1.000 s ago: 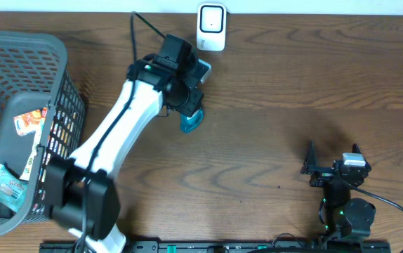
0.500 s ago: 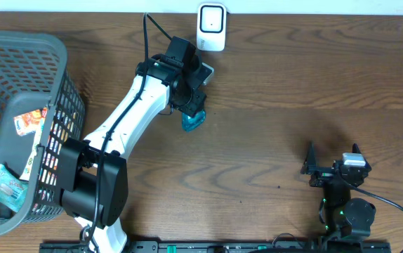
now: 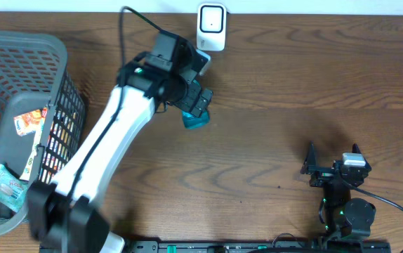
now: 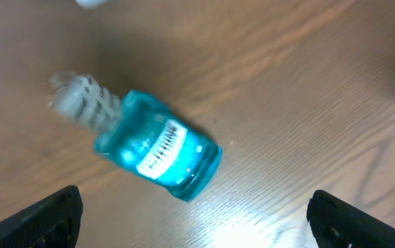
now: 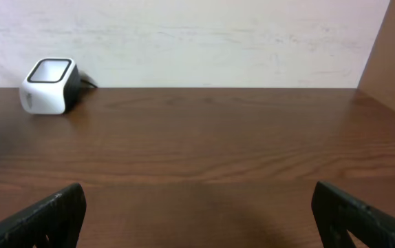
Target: Scan the item barcode
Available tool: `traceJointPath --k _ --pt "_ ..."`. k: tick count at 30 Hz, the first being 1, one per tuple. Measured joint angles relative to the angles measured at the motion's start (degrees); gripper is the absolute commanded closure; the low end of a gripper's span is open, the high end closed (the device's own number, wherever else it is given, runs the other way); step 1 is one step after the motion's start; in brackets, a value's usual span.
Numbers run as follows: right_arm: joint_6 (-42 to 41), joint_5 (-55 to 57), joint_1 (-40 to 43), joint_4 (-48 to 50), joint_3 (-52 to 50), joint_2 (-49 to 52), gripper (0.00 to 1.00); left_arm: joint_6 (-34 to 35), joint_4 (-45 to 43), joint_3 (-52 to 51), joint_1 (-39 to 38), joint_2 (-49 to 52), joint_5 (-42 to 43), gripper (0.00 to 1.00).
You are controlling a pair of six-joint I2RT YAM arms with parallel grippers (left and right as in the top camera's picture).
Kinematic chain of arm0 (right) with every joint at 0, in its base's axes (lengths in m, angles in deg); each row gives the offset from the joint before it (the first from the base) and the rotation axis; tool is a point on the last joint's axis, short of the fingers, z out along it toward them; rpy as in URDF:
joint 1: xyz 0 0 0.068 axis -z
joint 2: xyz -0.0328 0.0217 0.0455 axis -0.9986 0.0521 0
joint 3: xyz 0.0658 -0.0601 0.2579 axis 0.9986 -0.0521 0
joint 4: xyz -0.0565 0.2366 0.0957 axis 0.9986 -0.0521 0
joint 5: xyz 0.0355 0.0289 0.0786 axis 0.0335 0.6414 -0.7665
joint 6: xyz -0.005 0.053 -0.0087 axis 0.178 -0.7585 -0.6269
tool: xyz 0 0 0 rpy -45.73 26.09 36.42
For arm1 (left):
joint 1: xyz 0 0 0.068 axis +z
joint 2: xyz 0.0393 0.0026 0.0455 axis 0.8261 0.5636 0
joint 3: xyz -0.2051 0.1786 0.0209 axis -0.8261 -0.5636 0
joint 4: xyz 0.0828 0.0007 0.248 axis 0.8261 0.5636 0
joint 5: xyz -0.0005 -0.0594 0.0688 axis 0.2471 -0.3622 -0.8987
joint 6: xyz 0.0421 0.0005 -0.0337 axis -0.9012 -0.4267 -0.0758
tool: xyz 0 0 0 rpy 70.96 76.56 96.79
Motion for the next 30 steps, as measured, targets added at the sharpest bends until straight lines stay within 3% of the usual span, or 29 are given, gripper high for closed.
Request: traceJointPath --k 6,14,20,30 --pt "-0.02 0.00 0.00 0.00 0.00 0.00 0.01 2.62 -0.02 0.02 -0.02 -12.17 -3.74 0.02" --pt "-0.02 0.02 -0.02 0.00 0.00 0.00 0.01 18.29 -0.07 0.02 4.15 -18.47 -25.77 0.02" --pt "-0.02 0.02 -0.02 0.02 0.00 0.00 0.01 33.11 0.96 0.02 19.63 -21.44 -33.53 0.02" --pt "-0.02 0.00 0.00 0.02 0.00 0.00 0.01 56.37 10.71 0.02 47.17 -21.84 -31.08 0.02"
